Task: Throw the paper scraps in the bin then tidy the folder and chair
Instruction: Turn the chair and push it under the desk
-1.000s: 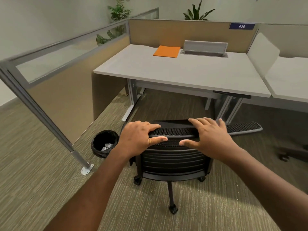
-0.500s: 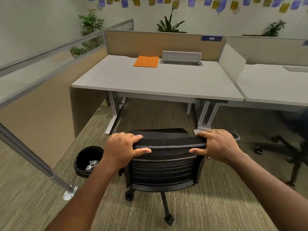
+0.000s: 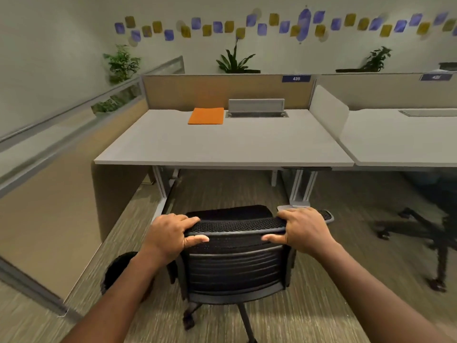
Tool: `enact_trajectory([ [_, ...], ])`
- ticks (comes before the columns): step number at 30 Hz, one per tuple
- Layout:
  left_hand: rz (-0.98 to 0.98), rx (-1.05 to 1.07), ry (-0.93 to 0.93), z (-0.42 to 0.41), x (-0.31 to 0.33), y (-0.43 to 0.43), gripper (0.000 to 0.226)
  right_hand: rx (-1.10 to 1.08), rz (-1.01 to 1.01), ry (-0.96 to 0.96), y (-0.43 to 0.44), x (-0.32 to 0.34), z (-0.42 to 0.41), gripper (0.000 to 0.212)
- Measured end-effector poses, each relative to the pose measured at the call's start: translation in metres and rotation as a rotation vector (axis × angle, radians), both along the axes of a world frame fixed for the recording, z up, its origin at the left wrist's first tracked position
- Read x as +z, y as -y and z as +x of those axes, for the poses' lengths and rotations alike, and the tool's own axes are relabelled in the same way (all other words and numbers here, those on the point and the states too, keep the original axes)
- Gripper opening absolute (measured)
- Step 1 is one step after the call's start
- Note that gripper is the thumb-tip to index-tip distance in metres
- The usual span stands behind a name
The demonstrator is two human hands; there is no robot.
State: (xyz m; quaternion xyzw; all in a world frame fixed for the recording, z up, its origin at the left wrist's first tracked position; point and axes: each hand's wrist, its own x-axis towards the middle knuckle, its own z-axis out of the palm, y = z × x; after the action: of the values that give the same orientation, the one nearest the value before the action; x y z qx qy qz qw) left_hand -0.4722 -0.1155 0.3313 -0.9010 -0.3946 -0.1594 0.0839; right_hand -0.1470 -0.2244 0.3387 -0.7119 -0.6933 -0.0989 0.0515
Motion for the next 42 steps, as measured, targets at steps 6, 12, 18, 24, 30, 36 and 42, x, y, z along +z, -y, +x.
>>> enact_trajectory([
  [6, -0.072, 0.017, -0.094, -0.003, 0.005, -0.07, 0.095, 0.002, 0.036, 0.003, -0.064, -0.004, -0.004, 0.103],
  [12, -0.16, 0.006, -0.123, -0.006, 0.005, -0.141, 0.087, -0.004, 0.05, -0.031, -0.127, -0.009, -0.008, 0.096],
  [18, -0.203, 0.14, -0.159, 0.003, 0.003, -0.199, 0.081, -0.027, 0.044, -0.071, -0.187, -0.013, -0.004, 0.09],
  [24, -0.178, 0.133, -0.107, 0.012, 0.004, -0.247, 0.079, -0.05, 0.066, -0.088, -0.229, -0.011, 0.002, 0.085],
  [30, -0.123, 0.075, -0.078, 0.024, 0.005, -0.285, 0.082, -0.06, 0.054, -0.11, -0.261, -0.007, 0.009, 0.084],
  [36, -0.044, -0.008, 0.009, 0.031, 0.004, -0.322, 0.077, -0.093, 0.04, -0.106, -0.291, -0.006, 0.012, 0.091],
  [42, -0.048, 0.012, 0.062, 0.038, 0.007, -0.346, 0.084, -0.134, 0.041, -0.066, -0.318, -0.005, 0.017, 0.088],
])
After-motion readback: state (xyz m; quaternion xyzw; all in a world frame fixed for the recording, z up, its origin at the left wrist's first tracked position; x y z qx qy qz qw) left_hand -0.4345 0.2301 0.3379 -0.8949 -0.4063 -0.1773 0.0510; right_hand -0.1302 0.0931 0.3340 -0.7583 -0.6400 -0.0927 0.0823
